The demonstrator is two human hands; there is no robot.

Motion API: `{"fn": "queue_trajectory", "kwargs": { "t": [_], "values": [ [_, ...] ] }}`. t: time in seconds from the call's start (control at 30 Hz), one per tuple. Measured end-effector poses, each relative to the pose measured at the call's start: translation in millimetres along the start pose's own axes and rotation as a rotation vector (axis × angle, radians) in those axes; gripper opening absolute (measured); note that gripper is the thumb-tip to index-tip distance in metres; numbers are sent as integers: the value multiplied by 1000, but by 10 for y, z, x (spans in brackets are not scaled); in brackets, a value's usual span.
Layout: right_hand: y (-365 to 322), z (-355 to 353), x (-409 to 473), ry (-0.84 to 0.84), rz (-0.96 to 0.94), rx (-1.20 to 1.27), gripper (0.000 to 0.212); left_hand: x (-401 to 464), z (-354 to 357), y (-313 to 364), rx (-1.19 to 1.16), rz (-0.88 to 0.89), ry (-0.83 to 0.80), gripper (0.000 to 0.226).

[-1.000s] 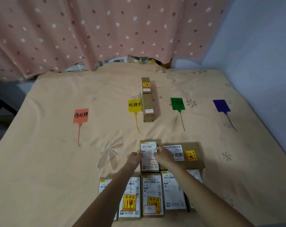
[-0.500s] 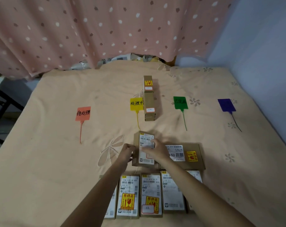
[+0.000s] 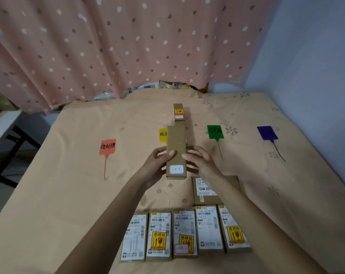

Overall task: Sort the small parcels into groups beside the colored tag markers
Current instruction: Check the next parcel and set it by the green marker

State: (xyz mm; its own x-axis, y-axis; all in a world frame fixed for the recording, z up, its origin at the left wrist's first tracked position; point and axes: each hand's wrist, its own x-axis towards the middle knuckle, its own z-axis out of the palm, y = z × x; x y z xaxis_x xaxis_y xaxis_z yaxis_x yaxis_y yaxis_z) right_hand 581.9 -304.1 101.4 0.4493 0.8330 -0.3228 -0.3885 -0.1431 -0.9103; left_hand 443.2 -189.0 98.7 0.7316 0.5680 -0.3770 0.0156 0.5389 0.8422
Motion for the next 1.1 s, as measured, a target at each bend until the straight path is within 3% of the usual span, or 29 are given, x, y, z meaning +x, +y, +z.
{"fn": "queue_trajectory", "kwargs": {
  "t": [0.2, 0.43, 0.57, 0.67, 0.7, 0.8, 0.87, 1.0, 1.1],
  "values": [
    [-190, -14, -151, 19, -56, 37, 39, -47, 198, 136, -17, 64, -46, 79],
    [-158, -91, -306, 93, -61, 54, 39, -23, 302, 20, -27, 41, -93, 76],
    [-133, -219, -366, 166, -58, 72, 42, 47, 431, -46, 9, 14, -123, 61],
    [-131, -371, -408, 203, -42, 104, 43, 109, 577, -149, 63, -15, -180, 29],
    [-145, -426, -417, 213, -42, 110, 43, 121, 637, -171, 83, -20, -174, 32],
    [-177, -614, -390, 238, -46, 127, 40, 213, 809, -265, 129, -6, -106, 82],
    [-178, -759, -334, 257, -41, 141, 36, 307, 929, -327, 158, -3, -83, 91],
    [-182, -1162, -149, 300, -17, 135, 28, 575, 1210, -502, 160, -31, -32, 57],
    [-238, -1584, -29, 295, -15, 126, 26, 804, 1580, -610, 159, -51, 12, 47]
  ]
}}
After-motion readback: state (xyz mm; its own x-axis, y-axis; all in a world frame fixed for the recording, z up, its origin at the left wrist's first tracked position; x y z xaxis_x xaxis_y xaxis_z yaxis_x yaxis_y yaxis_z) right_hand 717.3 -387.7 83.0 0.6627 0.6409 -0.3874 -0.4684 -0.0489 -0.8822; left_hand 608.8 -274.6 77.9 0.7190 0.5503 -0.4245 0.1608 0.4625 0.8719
